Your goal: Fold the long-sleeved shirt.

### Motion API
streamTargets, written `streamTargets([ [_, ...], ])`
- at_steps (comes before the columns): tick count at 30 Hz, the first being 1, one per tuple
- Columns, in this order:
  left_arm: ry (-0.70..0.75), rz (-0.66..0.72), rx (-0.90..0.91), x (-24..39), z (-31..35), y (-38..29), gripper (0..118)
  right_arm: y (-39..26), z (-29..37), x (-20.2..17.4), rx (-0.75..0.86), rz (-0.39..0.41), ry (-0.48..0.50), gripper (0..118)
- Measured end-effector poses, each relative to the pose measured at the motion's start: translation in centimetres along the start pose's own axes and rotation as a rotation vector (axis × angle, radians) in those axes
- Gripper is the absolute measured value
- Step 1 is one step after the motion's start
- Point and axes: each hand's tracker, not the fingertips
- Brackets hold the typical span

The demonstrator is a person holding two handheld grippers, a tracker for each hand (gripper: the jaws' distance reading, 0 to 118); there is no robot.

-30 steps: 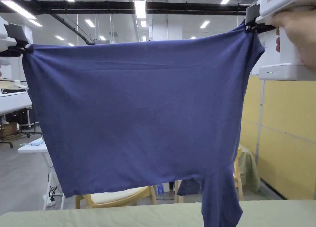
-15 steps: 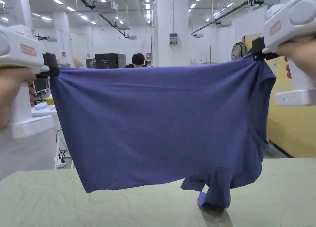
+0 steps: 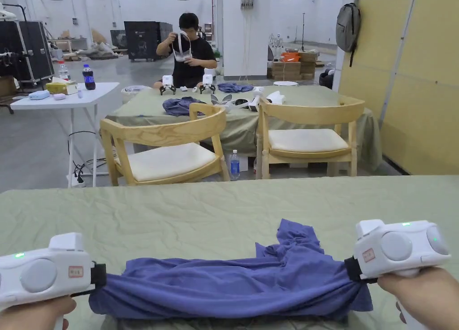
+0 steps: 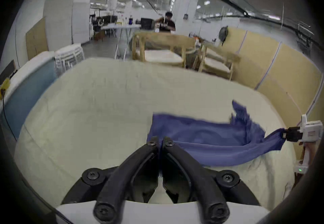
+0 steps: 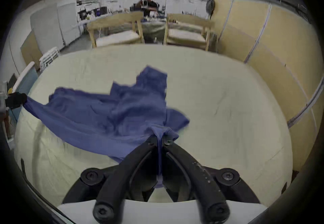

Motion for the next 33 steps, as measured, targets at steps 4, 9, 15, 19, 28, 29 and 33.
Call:
streamTargets([
  [4, -0.020, 0.005, -0.051, -2.5, 3.1, -6.4, 1, -7.1, 2.4, 1.1, -0.041, -0.042, 0.058, 7],
  [9, -0.037, -0.012, -0.096, -4.6, 11.2, -13.4, 1, -16.4, 8.9, 1.5, -0.030, -0.041, 0.086, 7],
  [15, -0.077, -0.051, -0.121, -4.8, 22.0, -20.8, 1, -26.4, 16.5, 1.6, -0.047, -0.057, 0.101, 7],
  [19, -0.089, -0.062, -0.192, -5.1, 26.9, -25.7, 1, -32.4, 20.3, 1.8, -0.072, -0.054, 0.100, 7],
  [28, -0.091, 0.015, -0.296, -6.4, 30.4, -33.5, 1, -40.7, 22.3, 2.0, -0.136, -0.076, 0.088, 7],
  [29, -0.107, 0.048, -0.292, -6.5, 30.3, -33.7, 3, -41.0, 22.4, 2.2, -0.126, -0.100, 0.089, 10],
  [33, -0.003, 0.033, -0.153, -6.3, 31.1, -33.1, 115, -41.0, 23.1, 3.1, -0.088, -0.163, -0.030, 116],
])
